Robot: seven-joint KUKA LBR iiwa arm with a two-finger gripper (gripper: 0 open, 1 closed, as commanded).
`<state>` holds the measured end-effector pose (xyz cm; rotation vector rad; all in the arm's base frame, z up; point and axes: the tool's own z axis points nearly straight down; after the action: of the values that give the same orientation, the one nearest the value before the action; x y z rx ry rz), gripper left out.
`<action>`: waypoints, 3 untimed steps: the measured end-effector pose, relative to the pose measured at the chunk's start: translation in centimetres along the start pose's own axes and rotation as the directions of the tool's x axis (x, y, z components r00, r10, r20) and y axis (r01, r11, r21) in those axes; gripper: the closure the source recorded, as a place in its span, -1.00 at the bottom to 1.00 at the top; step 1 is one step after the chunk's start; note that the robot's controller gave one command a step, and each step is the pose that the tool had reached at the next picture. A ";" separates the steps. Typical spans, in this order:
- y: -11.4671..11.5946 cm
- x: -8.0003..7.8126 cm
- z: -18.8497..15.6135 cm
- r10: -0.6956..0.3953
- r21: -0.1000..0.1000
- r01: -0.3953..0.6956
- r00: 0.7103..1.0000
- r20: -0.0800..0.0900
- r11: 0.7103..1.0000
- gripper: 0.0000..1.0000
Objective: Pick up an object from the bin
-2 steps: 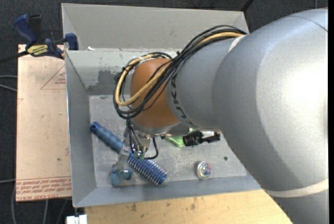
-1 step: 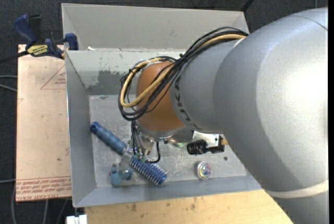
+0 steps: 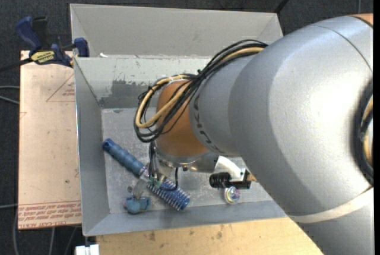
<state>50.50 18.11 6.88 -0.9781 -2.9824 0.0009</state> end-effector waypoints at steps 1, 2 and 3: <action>0.0 0.0 0.0 -0.001 0.000 0.001 1.000 0.000 1.000 -1.00; 0.0 0.0 0.0 -0.001 -0.001 0.001 1.000 0.000 1.000 1.00; 0.1 0.0 -3.6 -0.004 -0.003 0.004 1.000 0.003 1.000 1.00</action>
Offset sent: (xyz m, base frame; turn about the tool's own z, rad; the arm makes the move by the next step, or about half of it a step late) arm 0.0000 0.0000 0.0000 0.0000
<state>50.54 18.16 10.46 -0.9735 -2.9879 -0.0023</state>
